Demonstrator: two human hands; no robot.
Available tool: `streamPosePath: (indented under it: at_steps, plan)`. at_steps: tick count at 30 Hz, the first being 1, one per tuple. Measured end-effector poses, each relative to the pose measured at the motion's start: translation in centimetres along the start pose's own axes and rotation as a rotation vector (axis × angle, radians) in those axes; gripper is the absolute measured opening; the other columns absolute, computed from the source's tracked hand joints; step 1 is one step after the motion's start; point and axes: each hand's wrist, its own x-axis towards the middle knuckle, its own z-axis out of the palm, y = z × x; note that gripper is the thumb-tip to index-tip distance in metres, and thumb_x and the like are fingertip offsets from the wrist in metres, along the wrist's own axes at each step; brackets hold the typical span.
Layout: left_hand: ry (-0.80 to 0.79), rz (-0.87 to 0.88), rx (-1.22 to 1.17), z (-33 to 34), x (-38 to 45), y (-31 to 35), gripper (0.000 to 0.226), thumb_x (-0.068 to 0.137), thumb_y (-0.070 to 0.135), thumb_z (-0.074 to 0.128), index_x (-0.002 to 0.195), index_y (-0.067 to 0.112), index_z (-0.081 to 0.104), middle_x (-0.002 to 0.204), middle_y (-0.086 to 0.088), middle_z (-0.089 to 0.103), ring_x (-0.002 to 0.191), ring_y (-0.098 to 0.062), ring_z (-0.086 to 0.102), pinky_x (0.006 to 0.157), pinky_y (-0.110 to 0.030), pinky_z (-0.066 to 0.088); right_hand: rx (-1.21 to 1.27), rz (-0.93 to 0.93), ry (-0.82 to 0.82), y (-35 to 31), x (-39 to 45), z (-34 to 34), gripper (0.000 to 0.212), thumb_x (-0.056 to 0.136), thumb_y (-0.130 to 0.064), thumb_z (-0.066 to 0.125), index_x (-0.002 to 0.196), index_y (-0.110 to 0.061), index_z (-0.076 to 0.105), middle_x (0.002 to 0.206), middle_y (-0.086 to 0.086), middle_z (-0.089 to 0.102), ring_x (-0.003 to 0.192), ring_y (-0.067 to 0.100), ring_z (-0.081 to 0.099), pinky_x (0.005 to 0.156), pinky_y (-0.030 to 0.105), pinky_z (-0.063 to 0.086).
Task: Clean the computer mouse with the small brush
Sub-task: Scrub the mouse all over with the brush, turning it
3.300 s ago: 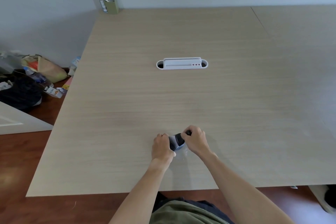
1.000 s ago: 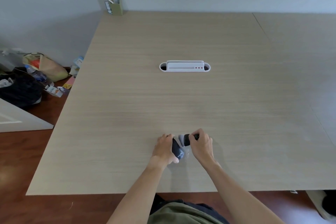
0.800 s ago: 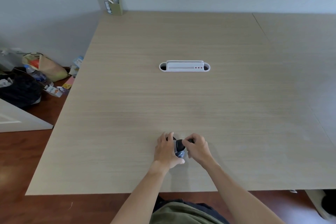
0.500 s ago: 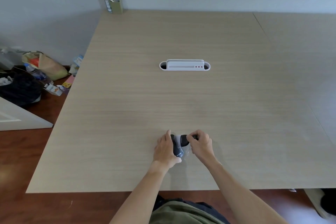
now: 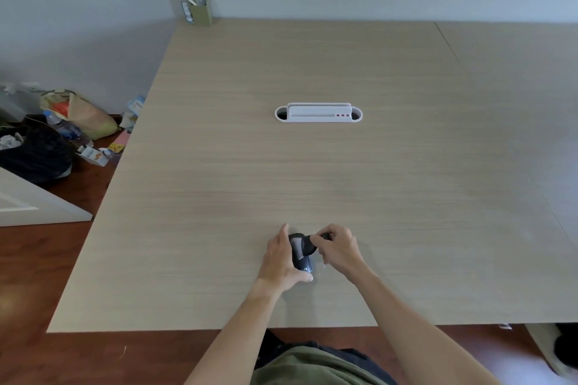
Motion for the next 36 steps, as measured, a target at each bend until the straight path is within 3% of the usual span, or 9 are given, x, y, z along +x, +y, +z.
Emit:
streamPosePath:
  at_steps: [2, 5, 7, 9, 14, 20, 25, 31, 36]
  plan:
    - [0.007, -0.020, -0.002, -0.1, 0.0, 0.1, 0.133, 0.053, 0.029, 0.091, 0.154, 0.020, 0.005, 0.145, -0.004, 0.033, 0.137, -0.023, 0.031, 0.108, -0.030, 0.034, -0.064, -0.014, 0.004, 0.3, 0.2, 0.3, 0.007, 0.081, -0.016, 0.068, 0.077, -0.011, 0.066, 0.065, 0.002, 0.063, 0.049, 0.017, 0.054, 0.045, 0.022, 0.044]
    - [0.003, -0.046, 0.039, -0.2, 0.0, 0.3, 0.138, 0.050, 0.033, 0.092, 0.154, 0.023, 0.002, 0.144, -0.007, 0.036, 0.135, -0.026, 0.035, 0.110, -0.036, 0.037, -0.153, 0.005, 0.219, 0.6, 0.9, -0.2, 0.007, 0.083, -0.018, 0.065, 0.081, -0.012, 0.066, 0.073, -0.003, 0.063, 0.071, 0.020, 0.059, 0.060, 0.030, 0.047]
    - [0.000, -0.057, 0.041, -0.3, -0.1, 0.4, 0.138, 0.050, 0.032, 0.092, 0.154, 0.022, 0.001, 0.143, -0.008, 0.036, 0.134, -0.027, 0.036, 0.109, -0.037, 0.037, -0.127, -0.014, 0.278, 0.4, 1.1, -0.5, 0.008, 0.084, -0.017, 0.064, 0.081, -0.010, 0.065, 0.073, -0.002, 0.063, 0.073, 0.019, 0.058, 0.058, 0.028, 0.043]
    - [-0.001, -0.062, 0.039, -0.3, 0.0, 0.5, 0.139, 0.051, 0.032, 0.093, 0.155, 0.021, 0.000, 0.142, -0.008, 0.037, 0.133, -0.027, 0.037, 0.108, -0.036, 0.037, -0.049, -0.047, 0.255, 0.0, 0.9, -0.4, 0.009, 0.083, -0.016, 0.065, 0.079, -0.009, 0.066, 0.069, -0.001, 0.064, 0.067, 0.018, 0.057, 0.056, 0.026, 0.042]
    - [-0.001, -0.069, 0.050, -0.4, -0.1, 0.6, 0.142, 0.049, 0.031, 0.094, 0.155, 0.021, -0.001, 0.134, -0.007, 0.045, 0.129, -0.027, 0.042, 0.106, -0.034, 0.037, -0.077, -0.031, -0.027, 0.0, 0.2, 0.9, 0.007, 0.079, -0.017, 0.067, 0.076, -0.011, 0.066, 0.066, 0.004, 0.066, 0.045, 0.016, 0.055, 0.049, 0.025, 0.045]
    - [0.000, -0.071, 0.072, -0.5, -0.1, 0.8, 0.140, 0.051, 0.031, 0.093, 0.154, 0.019, -0.001, 0.136, -0.010, 0.044, 0.128, -0.029, 0.043, 0.106, -0.036, 0.038, -0.149, -0.037, 0.301, -0.5, 0.4, 1.4, 0.011, 0.085, -0.022, 0.060, 0.081, -0.012, 0.061, 0.072, -0.003, 0.062, 0.073, 0.022, 0.059, 0.060, 0.035, 0.046]
    - [-0.004, -0.051, 0.075, -0.4, -0.2, 0.9, 0.137, 0.054, 0.029, 0.093, 0.154, 0.016, 0.000, 0.117, 0.002, 0.050, 0.125, -0.024, 0.044, 0.104, -0.032, 0.037, -0.120, -0.052, 0.096, -1.2, 0.7, 2.0, 0.010, 0.078, -0.020, 0.066, 0.074, -0.012, 0.064, 0.066, -0.001, 0.064, 0.059, 0.021, 0.060, 0.061, 0.038, 0.053]
    - [-0.021, -0.087, 0.064, -0.7, -0.3, 1.1, 0.140, 0.051, 0.029, 0.094, 0.155, 0.021, 0.000, 0.137, -0.011, 0.042, 0.129, -0.030, 0.041, 0.107, -0.038, 0.040, -0.166, -0.042, 0.315, -0.9, 1.0, 1.2, 0.008, 0.083, -0.019, 0.060, 0.078, -0.012, 0.060, 0.072, -0.001, 0.063, 0.070, 0.021, 0.058, 0.057, 0.033, 0.044]
    - [-0.026, -0.031, 0.068, -0.6, 0.2, 0.9, 0.121, 0.046, 0.026, 0.094, 0.146, 0.023, 0.025, 0.132, 0.001, 0.046, 0.129, -0.023, 0.039, 0.104, -0.037, 0.042, -0.052, -0.065, 0.117, -0.4, 0.6, 0.6, 0.008, 0.077, -0.015, 0.068, 0.072, -0.009, 0.065, 0.061, 0.001, 0.062, 0.051, 0.019, 0.057, 0.053, 0.027, 0.047]
